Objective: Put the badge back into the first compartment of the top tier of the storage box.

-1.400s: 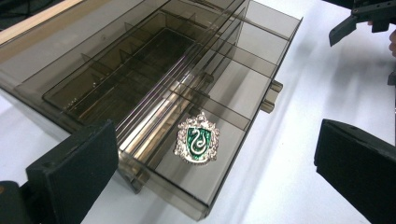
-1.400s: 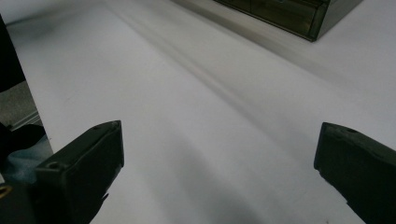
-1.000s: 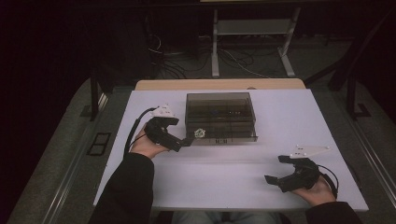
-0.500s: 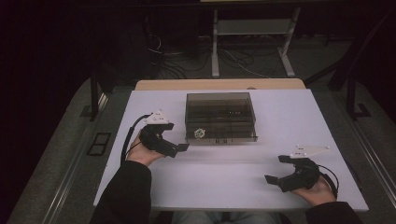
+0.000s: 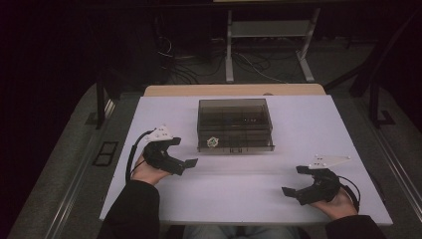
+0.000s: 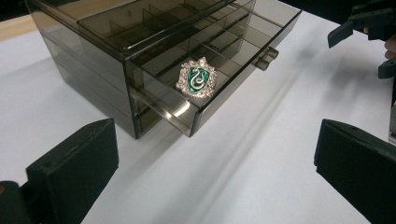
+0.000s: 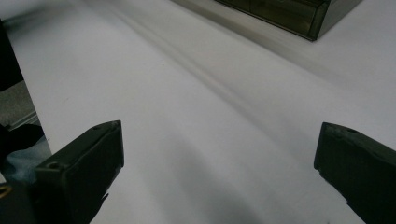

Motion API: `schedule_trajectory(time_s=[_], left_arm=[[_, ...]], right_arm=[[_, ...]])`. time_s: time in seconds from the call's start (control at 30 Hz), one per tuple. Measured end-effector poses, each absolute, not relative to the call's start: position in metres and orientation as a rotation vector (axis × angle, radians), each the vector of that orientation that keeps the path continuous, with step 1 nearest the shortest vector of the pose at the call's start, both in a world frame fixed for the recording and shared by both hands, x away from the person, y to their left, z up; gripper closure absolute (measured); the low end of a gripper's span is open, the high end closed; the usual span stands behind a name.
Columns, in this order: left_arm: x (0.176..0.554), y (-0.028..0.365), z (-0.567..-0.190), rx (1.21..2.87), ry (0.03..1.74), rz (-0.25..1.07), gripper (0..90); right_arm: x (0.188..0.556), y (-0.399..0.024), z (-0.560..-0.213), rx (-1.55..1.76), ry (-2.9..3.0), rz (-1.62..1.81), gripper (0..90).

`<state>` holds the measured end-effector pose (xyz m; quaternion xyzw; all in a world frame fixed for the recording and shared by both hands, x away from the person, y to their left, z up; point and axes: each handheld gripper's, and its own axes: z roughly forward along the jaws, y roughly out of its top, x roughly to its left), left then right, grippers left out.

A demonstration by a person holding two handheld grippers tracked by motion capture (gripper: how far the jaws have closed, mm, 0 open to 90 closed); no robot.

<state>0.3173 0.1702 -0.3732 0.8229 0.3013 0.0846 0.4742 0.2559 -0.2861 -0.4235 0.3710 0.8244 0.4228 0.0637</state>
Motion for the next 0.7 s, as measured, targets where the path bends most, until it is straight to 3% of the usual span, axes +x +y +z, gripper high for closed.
schedule_trajectory(time_s=[0.7], left_arm=[[0.290, 0.184, -0.402, 1.955, 0.803, 0.208, 0.0]], right_arm=[[0.257, -0.288, -0.424, 1.132, 2.478, 1.279, 1.3]])
